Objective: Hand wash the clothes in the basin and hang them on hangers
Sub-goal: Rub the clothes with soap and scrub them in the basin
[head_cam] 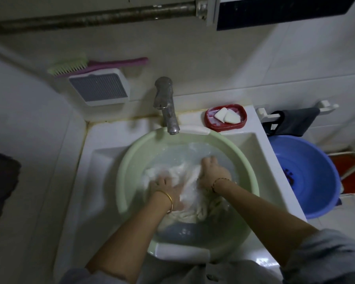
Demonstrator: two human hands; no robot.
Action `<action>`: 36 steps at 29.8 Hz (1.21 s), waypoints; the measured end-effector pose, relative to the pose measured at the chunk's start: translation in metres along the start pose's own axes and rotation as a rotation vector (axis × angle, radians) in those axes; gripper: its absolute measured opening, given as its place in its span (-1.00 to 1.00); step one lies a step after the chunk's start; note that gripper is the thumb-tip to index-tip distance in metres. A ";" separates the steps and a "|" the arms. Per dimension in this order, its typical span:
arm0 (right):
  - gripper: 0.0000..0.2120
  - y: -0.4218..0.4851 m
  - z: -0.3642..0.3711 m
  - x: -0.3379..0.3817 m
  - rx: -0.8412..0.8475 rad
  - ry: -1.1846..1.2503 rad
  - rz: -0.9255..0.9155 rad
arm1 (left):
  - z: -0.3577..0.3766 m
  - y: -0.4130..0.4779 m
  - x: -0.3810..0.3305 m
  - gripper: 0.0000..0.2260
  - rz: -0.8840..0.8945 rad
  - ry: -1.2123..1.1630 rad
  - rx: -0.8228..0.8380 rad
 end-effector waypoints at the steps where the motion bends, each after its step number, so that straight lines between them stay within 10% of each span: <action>1: -0.62 0.000 0.001 0.000 0.002 0.011 -0.027 | 0.000 -0.004 -0.004 -0.28 0.009 0.032 0.032; 7: -0.20 -0.001 0.007 0.008 0.247 0.159 -0.143 | 0.005 -0.015 -0.017 -0.38 0.035 -0.015 0.037; 11: -0.50 0.012 0.011 0.003 0.339 0.034 -0.126 | 0.002 -0.019 -0.007 -0.57 0.206 -0.078 0.003; 15: -0.57 0.005 -0.003 0.001 0.067 0.065 -0.125 | -0.003 -0.020 0.005 -0.61 0.197 -0.410 -0.063; 28: -0.80 -0.087 -0.128 0.067 -0.327 0.918 -0.330 | -0.024 -0.051 0.010 0.28 0.219 -1.044 -0.361; 36: -0.66 -0.115 -0.152 0.114 -0.087 1.752 -0.302 | -0.024 -0.064 -0.011 -0.03 0.196 -1.399 -0.376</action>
Point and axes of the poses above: each hand's wrist, its own y-axis towards the middle knuckle, its own z-axis out of the palm, x = y × z, the point moved 1 cm from there along y, towards the middle knuckle, and after that the axes turned 13 degrees about -z, right-handed, at the moved point
